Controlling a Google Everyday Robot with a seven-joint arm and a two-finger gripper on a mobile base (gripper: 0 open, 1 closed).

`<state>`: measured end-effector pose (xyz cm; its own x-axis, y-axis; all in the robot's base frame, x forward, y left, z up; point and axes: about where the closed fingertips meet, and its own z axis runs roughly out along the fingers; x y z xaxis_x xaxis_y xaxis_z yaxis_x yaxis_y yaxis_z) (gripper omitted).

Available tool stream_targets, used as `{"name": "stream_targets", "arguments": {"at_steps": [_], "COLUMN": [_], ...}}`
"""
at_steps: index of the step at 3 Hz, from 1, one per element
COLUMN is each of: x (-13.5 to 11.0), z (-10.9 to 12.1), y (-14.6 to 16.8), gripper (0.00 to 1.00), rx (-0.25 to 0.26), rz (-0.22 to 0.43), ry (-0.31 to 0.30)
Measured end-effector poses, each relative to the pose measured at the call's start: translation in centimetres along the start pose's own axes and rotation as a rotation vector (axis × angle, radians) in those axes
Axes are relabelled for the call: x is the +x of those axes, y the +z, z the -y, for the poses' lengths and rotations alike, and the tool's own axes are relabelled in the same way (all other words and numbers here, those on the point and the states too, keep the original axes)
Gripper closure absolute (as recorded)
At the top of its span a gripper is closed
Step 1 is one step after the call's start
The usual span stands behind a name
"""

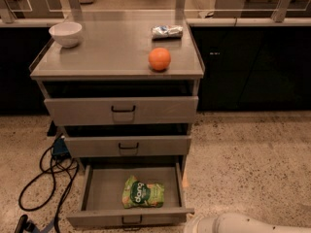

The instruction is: Pick green rice chip bag from bottom drawer and place on counter

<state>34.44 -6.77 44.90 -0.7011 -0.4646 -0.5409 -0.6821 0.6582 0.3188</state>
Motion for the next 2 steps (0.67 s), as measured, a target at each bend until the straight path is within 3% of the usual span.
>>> {"name": "stream_targets", "arguments": {"at_steps": [1, 2], "x": [-5.2, -11.5], "z": [3.3, 5.8], "y": [0.2, -0.4], "gripper": [0.00, 0.00], "rx": [0.055, 0.150], "rz": [0.161, 0.297], "ry": [-0.037, -0.051]}}
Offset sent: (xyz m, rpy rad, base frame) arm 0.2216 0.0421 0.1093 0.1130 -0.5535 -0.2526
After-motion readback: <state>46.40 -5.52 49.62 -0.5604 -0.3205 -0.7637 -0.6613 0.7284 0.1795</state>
